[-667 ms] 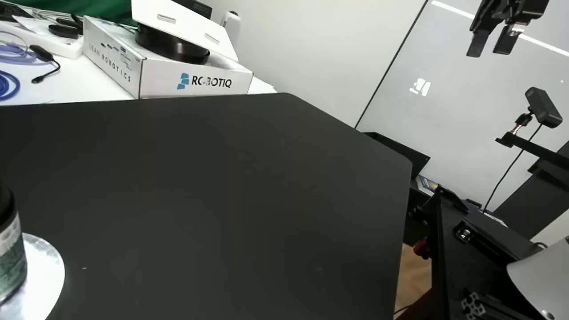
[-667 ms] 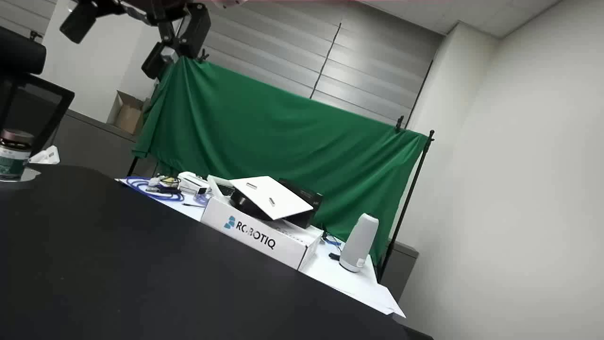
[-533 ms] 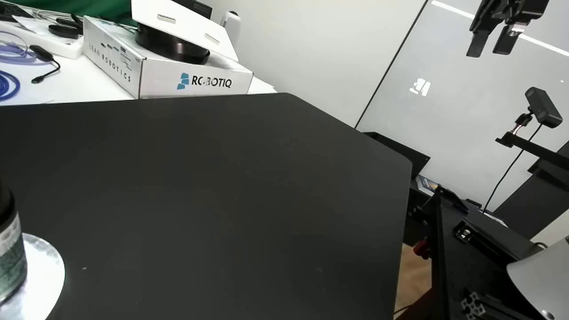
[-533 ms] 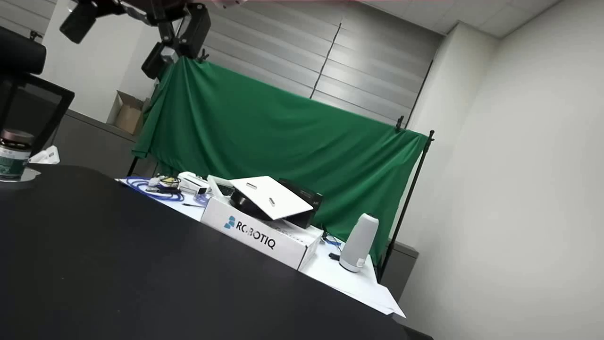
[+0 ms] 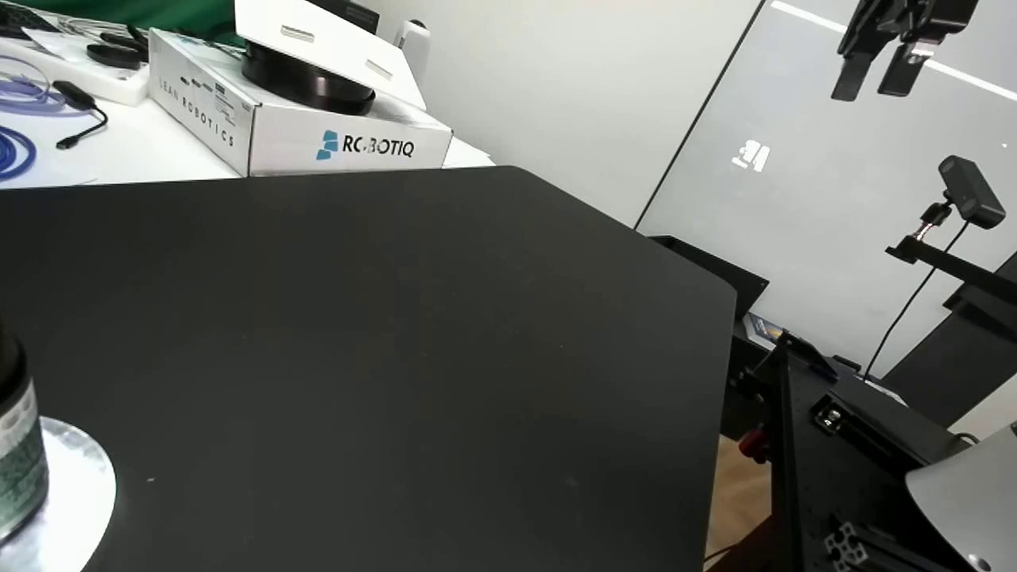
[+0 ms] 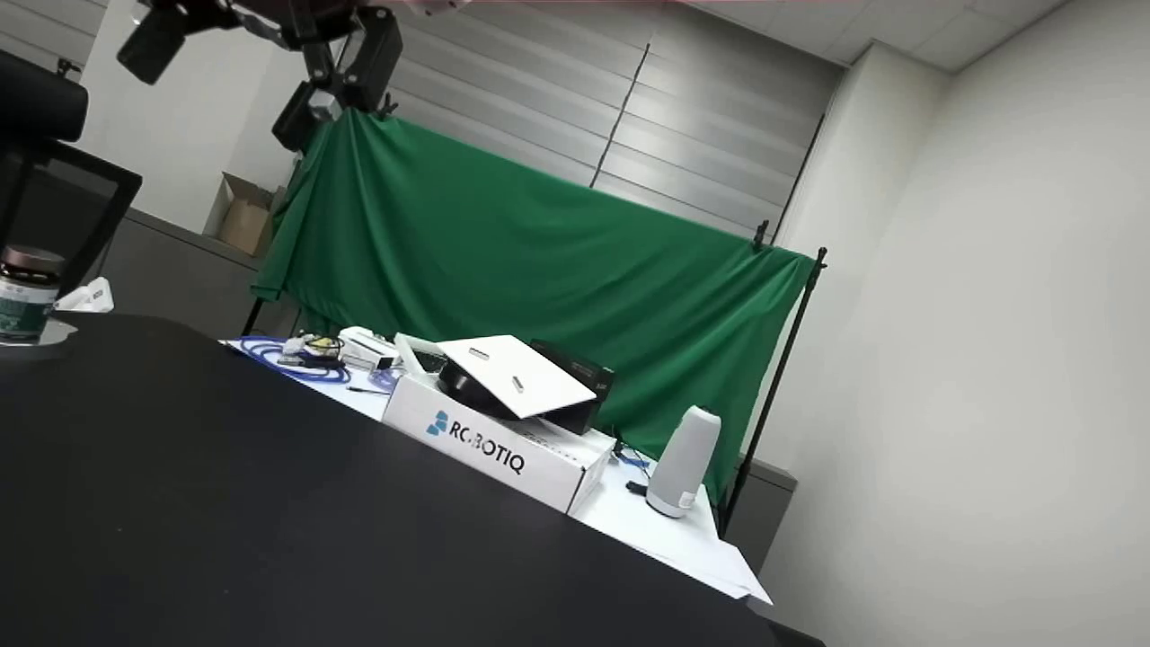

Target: Remove the bottle from the silver object and set it down on the right side of the table

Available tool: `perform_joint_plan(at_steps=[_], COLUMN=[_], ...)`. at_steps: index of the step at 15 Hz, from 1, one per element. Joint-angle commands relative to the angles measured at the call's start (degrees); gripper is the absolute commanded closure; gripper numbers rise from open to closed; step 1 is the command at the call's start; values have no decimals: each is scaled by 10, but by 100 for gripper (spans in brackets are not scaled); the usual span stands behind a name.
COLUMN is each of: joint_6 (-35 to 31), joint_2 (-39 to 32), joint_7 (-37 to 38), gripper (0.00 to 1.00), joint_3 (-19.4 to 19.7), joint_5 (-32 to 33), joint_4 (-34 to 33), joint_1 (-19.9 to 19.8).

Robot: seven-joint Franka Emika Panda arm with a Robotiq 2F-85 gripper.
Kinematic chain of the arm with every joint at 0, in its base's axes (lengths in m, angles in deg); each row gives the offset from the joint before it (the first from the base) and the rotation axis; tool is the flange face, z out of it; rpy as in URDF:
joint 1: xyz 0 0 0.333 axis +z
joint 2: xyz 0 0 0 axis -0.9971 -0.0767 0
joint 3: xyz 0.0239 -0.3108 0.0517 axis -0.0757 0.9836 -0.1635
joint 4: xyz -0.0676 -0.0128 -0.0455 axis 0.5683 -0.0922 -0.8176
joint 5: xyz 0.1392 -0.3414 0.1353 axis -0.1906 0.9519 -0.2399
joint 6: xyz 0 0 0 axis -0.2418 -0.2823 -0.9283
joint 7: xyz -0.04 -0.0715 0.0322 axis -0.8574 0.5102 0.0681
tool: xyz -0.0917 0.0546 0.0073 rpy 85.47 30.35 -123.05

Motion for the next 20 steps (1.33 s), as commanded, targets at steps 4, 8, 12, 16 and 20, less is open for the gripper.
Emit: perform_joint_plan(at_steps=[4, 8, 12, 16, 20], joint_6=[-93, -128, -143, -146, -137], joint_2=[-85, -168, -239, -253, -282], joint_7=[27, 32, -16, -23, -32], gripper=[0, 0, 0, 0, 0], joint_3=[-53, -114, -160, -178, -191], joint_5=[29, 79, 104, 105, 115], joint_4=[-111, -205, -257, -249, -269], joint_1=[18, 41, 83, 103, 114])
